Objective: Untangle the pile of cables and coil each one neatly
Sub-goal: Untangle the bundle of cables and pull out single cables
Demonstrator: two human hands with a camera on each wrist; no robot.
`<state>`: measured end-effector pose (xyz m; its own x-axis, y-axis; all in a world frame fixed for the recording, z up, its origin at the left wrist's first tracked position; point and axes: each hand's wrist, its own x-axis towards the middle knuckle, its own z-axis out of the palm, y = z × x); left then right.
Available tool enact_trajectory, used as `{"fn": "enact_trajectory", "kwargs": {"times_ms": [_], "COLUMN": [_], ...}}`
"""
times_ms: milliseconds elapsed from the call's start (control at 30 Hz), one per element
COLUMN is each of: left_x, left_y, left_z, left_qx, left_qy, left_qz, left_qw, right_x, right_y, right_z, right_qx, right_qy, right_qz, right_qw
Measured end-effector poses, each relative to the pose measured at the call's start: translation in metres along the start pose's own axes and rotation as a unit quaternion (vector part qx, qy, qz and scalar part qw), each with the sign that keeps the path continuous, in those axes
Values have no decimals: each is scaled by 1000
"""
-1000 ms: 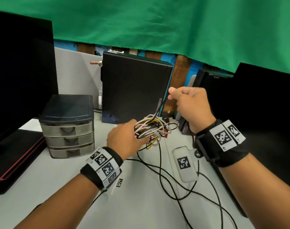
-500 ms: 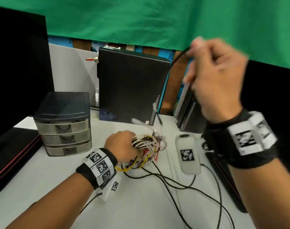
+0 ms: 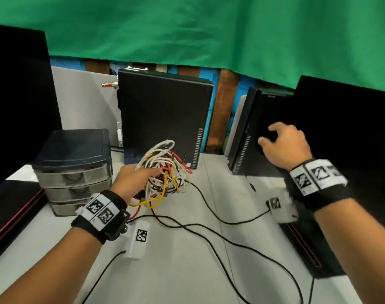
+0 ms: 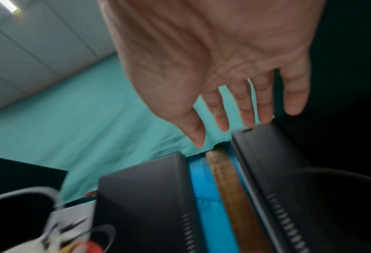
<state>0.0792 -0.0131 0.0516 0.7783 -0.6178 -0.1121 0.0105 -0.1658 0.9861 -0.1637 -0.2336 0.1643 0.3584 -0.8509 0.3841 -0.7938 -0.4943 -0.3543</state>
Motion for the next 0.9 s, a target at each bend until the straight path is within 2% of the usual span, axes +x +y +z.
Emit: {"fn": "enact_trajectory", "kwargs": {"times_ms": [67,100,167,200,267,300,333,400,467,500,567,667,733,767,833,900], "left_x": [-3,-4,-8,-11,-14,-16,-19,-24,-28,-29,-33,-40,-42,-41,-37,-31], "left_y": [10,13,20,22,27,29,32,37,40,40,40,45,51,53,57,60], "left_z": [-4,-5,-7,-6,-3,-1,1,4,7,9,14,19,17,13,4,-9], "left_qx": [-60,-85,-127,-144,-176,-198,-223,-262,-276,-284,-300,-319,-330,-334,-332,-332], "left_qy": [-51,-85,-137,-152,-160,-157,-158,-150,-167,-179,-193,-216,-217,-211,-195,-166], "left_qz": [-22,-36,-54,-56,-55,-58,-62,-84,-116,-130,-149,-134,-107,-93,-63,-41], "left_qw": [997,992,981,976,970,966,960,949,939,933,922,913,912,914,921,928], "right_x": [-19,-30,-55,-68,-95,-110,-123,-141,-144,-140,-127,-111,-109,-110,-116,-116], "right_y": [-2,-8,-22,-28,-39,-42,-46,-53,-60,-65,-81,-98,-101,-101,-95,-79], "right_z": [25,36,51,57,59,59,60,66,79,84,96,105,102,99,94,93], "right_qx": [18,57,130,171,254,277,294,286,221,213,322,512,569,580,569,513], "right_qy": [0,-30,-103,-90,32,71,67,-40,-171,-216,-251,-270,-301,-307,-301,-276], "right_qz": [-63,-94,-114,-109,-131,-147,-155,-146,-108,-91,-85,-87,-46,-35,-37,-56], "right_qw": [998,993,980,975,958,947,941,946,954,949,909,811,764,754,764,811]}}
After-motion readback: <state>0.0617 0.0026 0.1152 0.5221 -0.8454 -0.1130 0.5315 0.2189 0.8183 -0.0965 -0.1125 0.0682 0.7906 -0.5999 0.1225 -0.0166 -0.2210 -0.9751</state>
